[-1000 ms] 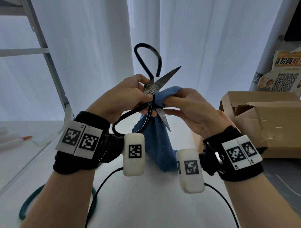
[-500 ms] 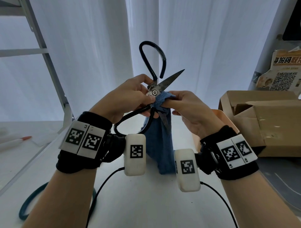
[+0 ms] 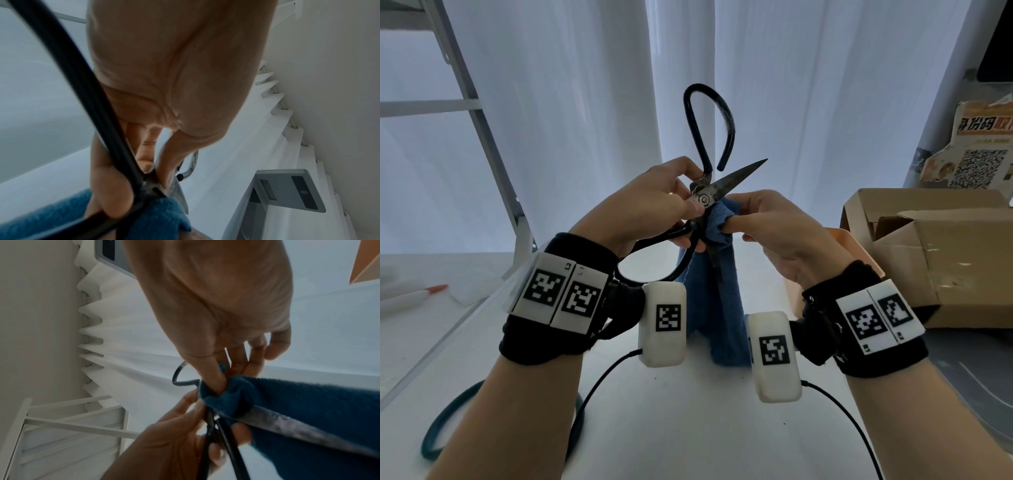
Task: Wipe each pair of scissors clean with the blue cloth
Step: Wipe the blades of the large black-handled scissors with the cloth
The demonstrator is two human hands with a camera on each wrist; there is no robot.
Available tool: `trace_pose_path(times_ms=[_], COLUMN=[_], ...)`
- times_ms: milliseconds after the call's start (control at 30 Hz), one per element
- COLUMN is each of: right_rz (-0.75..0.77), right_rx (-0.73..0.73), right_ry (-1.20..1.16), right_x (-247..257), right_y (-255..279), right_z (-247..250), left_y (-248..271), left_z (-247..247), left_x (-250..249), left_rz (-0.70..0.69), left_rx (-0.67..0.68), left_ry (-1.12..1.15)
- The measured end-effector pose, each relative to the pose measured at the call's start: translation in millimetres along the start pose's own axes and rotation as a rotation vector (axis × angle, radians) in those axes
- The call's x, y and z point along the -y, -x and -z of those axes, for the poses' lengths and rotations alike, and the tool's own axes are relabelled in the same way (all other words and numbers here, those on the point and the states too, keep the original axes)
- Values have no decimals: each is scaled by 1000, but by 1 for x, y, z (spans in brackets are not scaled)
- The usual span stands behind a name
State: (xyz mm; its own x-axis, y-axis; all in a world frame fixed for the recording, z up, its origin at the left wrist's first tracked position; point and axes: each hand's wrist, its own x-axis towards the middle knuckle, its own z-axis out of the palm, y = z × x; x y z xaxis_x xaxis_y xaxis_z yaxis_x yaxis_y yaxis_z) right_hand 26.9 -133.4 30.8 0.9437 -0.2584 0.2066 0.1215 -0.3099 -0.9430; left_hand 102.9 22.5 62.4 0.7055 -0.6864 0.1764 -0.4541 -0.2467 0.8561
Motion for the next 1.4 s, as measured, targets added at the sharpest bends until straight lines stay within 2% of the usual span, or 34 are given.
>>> trace_pose_path(times_ms=[467,600,800,900,1033,1200,1400], right_rz=[31,39,25,44,32,38,30], right_rx=[-9,45,21,53,18,57,36], right_ry=[-141,-93,-168,-141,-152,-165,-162], right_x=[1,1,0,2,-1,0,-3], right_y=[3,2,2,2,1,0,-2], right_z=[-5,-5,-4,-3,-4,-4,-4], left_y=[-1,-1,-2,-2,-2,-2,-1], left_z=[-1,0,0,0,-1,0,1], left_x=[-4,-2,-4,-2,-2,-3,-4], left_rz=[-26,-5,-25,-23,-44,-35,-58], left_rx=[-8,-8,-32,-34,-47,-56,-56], left_ry=[-4,2,7,-1,-7,11,9])
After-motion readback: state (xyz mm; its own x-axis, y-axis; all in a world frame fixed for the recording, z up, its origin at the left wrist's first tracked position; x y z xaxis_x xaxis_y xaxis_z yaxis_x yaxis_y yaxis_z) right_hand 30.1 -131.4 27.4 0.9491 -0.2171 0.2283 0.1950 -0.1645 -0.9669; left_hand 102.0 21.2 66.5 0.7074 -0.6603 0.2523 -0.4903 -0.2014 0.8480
